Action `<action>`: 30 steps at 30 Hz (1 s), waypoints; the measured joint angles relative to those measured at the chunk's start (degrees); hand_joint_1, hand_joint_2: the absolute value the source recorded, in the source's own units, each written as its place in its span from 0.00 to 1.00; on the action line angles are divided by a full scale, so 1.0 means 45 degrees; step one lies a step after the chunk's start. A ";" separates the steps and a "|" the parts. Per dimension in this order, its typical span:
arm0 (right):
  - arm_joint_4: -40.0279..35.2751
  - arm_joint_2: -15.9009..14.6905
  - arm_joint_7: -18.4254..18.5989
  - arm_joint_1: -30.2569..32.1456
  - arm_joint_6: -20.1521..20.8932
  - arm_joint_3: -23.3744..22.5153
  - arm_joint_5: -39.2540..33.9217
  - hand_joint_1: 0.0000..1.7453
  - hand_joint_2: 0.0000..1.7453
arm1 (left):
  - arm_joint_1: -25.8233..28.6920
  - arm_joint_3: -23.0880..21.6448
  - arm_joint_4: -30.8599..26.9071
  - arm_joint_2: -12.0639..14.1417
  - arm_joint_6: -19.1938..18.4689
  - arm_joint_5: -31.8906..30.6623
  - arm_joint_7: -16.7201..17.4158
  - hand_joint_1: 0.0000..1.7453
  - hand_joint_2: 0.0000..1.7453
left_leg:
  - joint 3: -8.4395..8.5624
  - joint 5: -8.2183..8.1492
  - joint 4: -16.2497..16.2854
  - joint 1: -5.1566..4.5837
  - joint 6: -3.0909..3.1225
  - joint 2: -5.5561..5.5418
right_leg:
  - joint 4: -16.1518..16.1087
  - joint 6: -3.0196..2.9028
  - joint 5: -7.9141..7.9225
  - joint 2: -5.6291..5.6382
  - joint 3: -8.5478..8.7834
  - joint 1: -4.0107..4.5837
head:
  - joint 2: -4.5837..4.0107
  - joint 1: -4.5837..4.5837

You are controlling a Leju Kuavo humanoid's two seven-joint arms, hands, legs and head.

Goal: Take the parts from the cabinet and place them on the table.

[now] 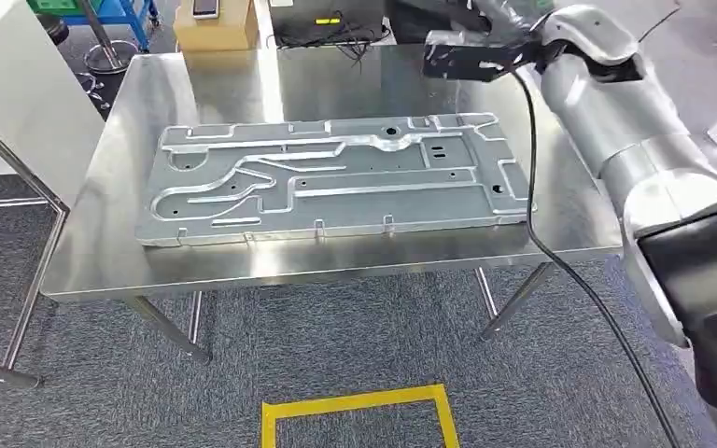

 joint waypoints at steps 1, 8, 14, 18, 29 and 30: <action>0.0146 0.0102 0.0102 0.0103 -0.0218 0.0321 0.0384 1.00 1.00 | 0.0001 -0.0024 0.0000 0.0000 -0.0010 -0.0034 0.0019 0.00 1.00 | 0.0162 -0.0114 0.0005 -0.0001 -0.0010 -0.0037 | -0.0279 -0.0057 0.0225 0.0000 -0.0090 0.0001 | 0.0000 0.0000; 0.0926 0.0746 0.0607 0.0572 -0.0888 0.1629 0.1743 1.00 1.00 | -0.0062 -0.0180 0.0005 -0.0063 -0.0010 -0.0068 0.0097 0.00 1.00 | 0.0867 -0.0767 0.0100 -0.0043 -0.0376 -0.0212 | -0.4080 -0.0455 0.2842 0.0038 0.0822 0.0173 | 0.0000 -0.0005; 0.1592 0.1204 0.1267 0.1926 -0.1597 0.2281 0.2194 1.00 1.00 | -0.0145 -0.0184 0.0005 -0.0020 0.0015 -0.0272 0.0189 0.00 1.00 | -0.1140 -0.2041 0.3575 0.0044 -0.0742 -0.0058 | -0.4173 -0.0717 0.2469 -0.0009 0.1434 0.0122 | 0.0000 -0.0005; 0.1908 0.1344 0.1437 0.2959 -0.1830 0.2378 0.2096 1.00 1.00 | -0.0093 -0.0189 0.0005 0.0034 -0.0044 -0.0383 0.0306 0.00 1.00 | -0.1216 -0.0881 0.2215 0.0090 -0.0792 -0.0049 | -0.4164 -0.0650 0.2075 -0.0008 0.1968 0.0119 | 0.0000 0.0000; 0.2282 0.1622 0.1583 0.3789 -0.2117 0.2383 0.2121 0.00 0.00 | -0.0137 -0.0495 0.0005 0.0083 0.0214 -0.0680 0.0044 0.00 1.00 | -0.0261 0.0487 -0.0267 -0.0020 -0.0069 0.0024 | -0.1086 -0.0100 0.0328 0.0025 0.0538 0.0067 | 0.0000 0.0000; 0.2307 0.1622 0.1583 0.3850 -0.2117 0.2378 0.2121 0.00 0.00 | -0.0148 -0.0510 0.0005 0.0083 0.0233 -0.0748 0.0044 0.00 1.00 | -0.0248 0.0441 -0.0244 -0.0026 -0.0051 0.0020 | -0.0343 -0.0083 0.0257 0.0024 0.0029 0.0069 | 0.0000 0.0000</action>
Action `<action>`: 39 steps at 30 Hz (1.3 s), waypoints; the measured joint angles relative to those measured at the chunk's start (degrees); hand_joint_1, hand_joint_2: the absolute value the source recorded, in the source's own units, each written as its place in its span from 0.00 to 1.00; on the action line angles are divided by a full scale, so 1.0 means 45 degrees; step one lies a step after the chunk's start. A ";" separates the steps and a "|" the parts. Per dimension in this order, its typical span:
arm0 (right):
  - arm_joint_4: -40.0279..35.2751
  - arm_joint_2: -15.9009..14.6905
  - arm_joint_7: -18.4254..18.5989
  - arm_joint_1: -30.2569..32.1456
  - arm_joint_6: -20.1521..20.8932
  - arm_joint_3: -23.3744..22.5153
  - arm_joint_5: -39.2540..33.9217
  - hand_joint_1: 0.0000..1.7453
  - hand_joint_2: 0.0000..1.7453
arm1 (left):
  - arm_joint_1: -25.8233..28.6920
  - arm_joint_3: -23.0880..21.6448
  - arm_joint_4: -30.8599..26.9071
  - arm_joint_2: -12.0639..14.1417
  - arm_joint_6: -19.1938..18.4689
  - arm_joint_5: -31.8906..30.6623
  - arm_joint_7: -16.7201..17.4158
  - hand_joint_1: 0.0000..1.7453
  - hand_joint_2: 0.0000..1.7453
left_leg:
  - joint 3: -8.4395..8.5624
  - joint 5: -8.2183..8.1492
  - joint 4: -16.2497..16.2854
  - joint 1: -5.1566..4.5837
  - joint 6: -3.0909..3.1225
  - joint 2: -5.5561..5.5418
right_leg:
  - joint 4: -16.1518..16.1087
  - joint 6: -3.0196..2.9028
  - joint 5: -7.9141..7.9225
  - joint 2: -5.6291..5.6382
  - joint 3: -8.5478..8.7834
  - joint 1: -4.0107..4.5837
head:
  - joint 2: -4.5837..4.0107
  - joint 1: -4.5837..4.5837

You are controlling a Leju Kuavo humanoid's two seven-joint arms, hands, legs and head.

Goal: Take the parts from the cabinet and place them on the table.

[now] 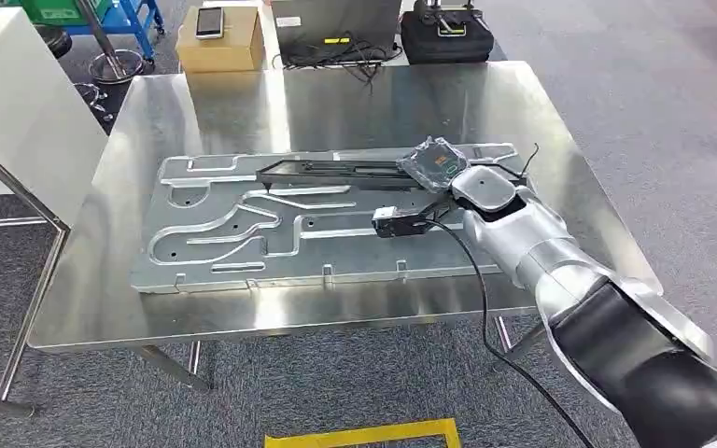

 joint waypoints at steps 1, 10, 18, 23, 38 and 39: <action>0.0049 0.0000 0.0000 0.0077 0.0000 -0.0010 0.0000 0.00 0.00 | 0.0007 -0.0034 0.0000 0.0000 0.0029 -0.0058 0.0015 0.00 1.00 | 0.0030 -0.0055 0.0032 0.0001 0.0008 -0.0016 | 0.0068 -0.0003 0.0214 0.0000 -0.0159 0.0000 | 0.0000 0.0000; 0.0155 0.0267 -0.0010 0.0197 -0.0131 -0.0262 0.0097 0.00 0.00 | -0.0081 -0.0286 -0.0004 -0.0034 0.0422 0.0272 -0.0398 0.00 0.00 | 0.0164 -0.0494 0.0312 -0.0060 -0.0426 -0.0115 | -0.3701 -0.0467 0.2141 0.0017 0.1316 0.0100 | 0.0000 0.0000; 0.0291 0.0699 -0.0005 0.0271 -0.0160 -0.0553 0.0403 0.00 0.00 | -0.0089 0.0044 0.0000 -0.0029 -0.0548 0.1020 -0.0170 0.00 0.00 | -0.1262 -0.1649 0.3378 0.0267 -0.0886 0.0023 | -0.3710 -0.0609 0.2152 -0.0046 0.1409 0.0015 | 0.0000 -0.0005; 0.0291 0.0753 0.0005 -0.0079 -0.0097 -0.0898 0.0427 0.00 0.00 | -0.0048 0.0151 0.0000 -0.0053 -0.0743 0.1035 -0.0180 0.00 0.00 | 0.0062 -0.0501 0.0524 0.0250 -0.0690 0.0011 | -0.3582 -0.0300 0.2136 -0.0036 0.1316 0.0060 | 0.0000 0.0000; 0.0311 0.0699 0.0155 -0.0666 0.0010 -0.1248 0.0850 0.00 0.00 | -0.0065 0.0345 0.0000 -0.0087 -0.0899 0.1030 -0.0180 0.00 0.00 | -0.0877 0.0497 0.0470 0.0014 -0.0288 0.0042 | -0.3406 -0.0220 0.0872 -0.0036 0.2576 0.0146 | 0.0000 -0.0010; 0.0282 0.0636 0.0155 -0.0781 0.0005 -0.1292 0.0894 0.00 0.00 | -0.0056 0.0350 0.0000 -0.0087 -0.0933 0.1030 -0.0175 0.00 0.00 | -0.0851 0.0576 0.0454 0.0039 -0.0362 0.0042 | -0.3445 -0.0273 0.0967 -0.0025 0.2503 0.0174 | 0.0000 0.0005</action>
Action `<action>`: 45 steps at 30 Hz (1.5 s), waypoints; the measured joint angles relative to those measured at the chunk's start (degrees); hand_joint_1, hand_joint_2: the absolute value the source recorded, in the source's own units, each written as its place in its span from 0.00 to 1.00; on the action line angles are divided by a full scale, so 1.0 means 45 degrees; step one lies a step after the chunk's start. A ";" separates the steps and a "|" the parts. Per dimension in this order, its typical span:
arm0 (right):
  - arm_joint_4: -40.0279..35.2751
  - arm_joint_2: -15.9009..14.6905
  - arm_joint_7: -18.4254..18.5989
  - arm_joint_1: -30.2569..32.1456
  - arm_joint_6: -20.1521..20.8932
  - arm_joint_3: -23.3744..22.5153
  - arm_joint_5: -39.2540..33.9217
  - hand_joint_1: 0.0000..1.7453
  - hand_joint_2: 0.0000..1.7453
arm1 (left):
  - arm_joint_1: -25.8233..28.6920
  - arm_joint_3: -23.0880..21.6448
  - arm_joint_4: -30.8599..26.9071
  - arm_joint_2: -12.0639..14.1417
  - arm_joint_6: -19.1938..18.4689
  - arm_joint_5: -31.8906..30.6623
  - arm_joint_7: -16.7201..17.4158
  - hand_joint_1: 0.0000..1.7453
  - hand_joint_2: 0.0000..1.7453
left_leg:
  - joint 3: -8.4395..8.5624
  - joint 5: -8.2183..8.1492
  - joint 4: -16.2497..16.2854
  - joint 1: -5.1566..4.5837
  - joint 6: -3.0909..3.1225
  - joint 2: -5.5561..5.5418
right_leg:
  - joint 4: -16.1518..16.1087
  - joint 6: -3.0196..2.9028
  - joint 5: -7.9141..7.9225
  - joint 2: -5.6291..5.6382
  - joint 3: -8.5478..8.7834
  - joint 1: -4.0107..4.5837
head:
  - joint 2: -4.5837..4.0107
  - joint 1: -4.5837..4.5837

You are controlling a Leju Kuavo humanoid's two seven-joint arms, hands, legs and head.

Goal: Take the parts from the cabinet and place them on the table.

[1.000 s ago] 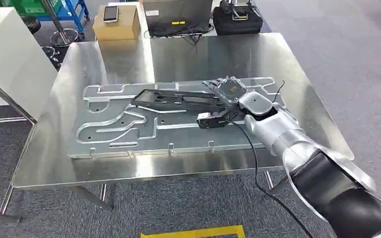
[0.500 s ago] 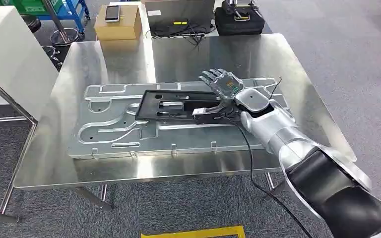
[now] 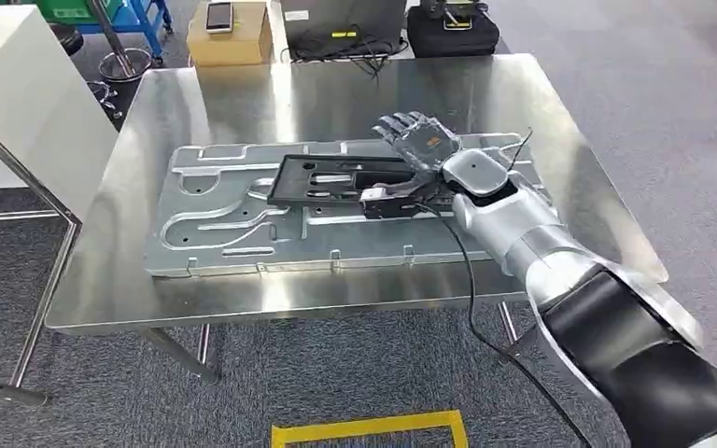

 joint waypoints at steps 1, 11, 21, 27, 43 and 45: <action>0.0000 -0.0092 0.0000 -0.0145 0.0005 -0.0019 0.0058 0.00 0.00 | 0.0001 0.0000 0.0000 0.0000 -0.0019 0.0000 0.0000 0.00 0.00 | -0.0034 0.0100 -0.0017 0.0021 -0.0058 -0.0009 | -0.0036 -0.0028 0.0009 -0.0004 -0.0026 0.0037 | 0.0000 -0.0005; -0.0136 -0.0398 -0.0044 -0.0874 0.0199 -0.0330 0.0267 0.00 0.00 | 0.0033 0.0005 0.0000 0.0000 -0.0029 0.0000 0.0019 0.00 0.00 | -0.0046 -0.1836 0.3082 0.0249 -0.0579 0.0000 | -0.0163 -0.0291 0.1426 -0.0117 -0.1548 -0.0150 | 0.0000 -0.0010; -0.0539 -0.1224 -0.0321 -0.1715 0.0243 -0.1020 0.0320 0.00 0.00 | -0.0014 0.0019 0.0000 0.0000 -0.0014 0.0112 0.0000 0.00 0.00 | 0.1284 -0.1209 -0.0047 0.0106 0.0296 0.0023 | 0.1497 0.0339 0.0239 -0.0088 -0.2630 -0.0241 | 0.0000 -0.0005; -0.1237 -0.2078 -0.1234 -0.1978 0.0734 -0.2257 -0.0777 0.00 0.00 | 0.0051 0.0024 0.0000 0.0000 -0.0019 0.0112 -0.0009 0.00 0.00 | 0.0111 -0.0306 0.0000 -0.0062 0.0331 -0.0009 | 0.2538 0.0247 0.0335 -0.0057 -0.1653 -0.0194 | 0.0000 -0.0005; -0.2662 -0.2487 -0.0117 -0.1232 -0.0724 -0.3784 0.0427 0.00 0.00 | 0.0021 0.0180 0.0000 -0.0092 0.0015 0.0267 0.0049 0.00 0.00 | 0.0771 -0.1163 0.2177 0.0403 -0.0723 0.0012 | -0.0408 0.0022 0.1771 -0.0566 -0.1686 -0.0240 | 0.0000 -0.0010; -0.2774 -0.2759 -0.0155 -0.1191 -0.0768 -0.3988 0.0374 0.00 0.00 | 0.0066 0.0219 0.0000 -0.0092 0.0015 0.0301 0.0058 0.00 0.00 | 0.2398 -0.2192 -0.0105 0.0348 -0.0634 -0.0027 | -0.0219 0.0174 0.1906 -0.0657 -0.1904 -0.0202 | 0.0000 -0.0005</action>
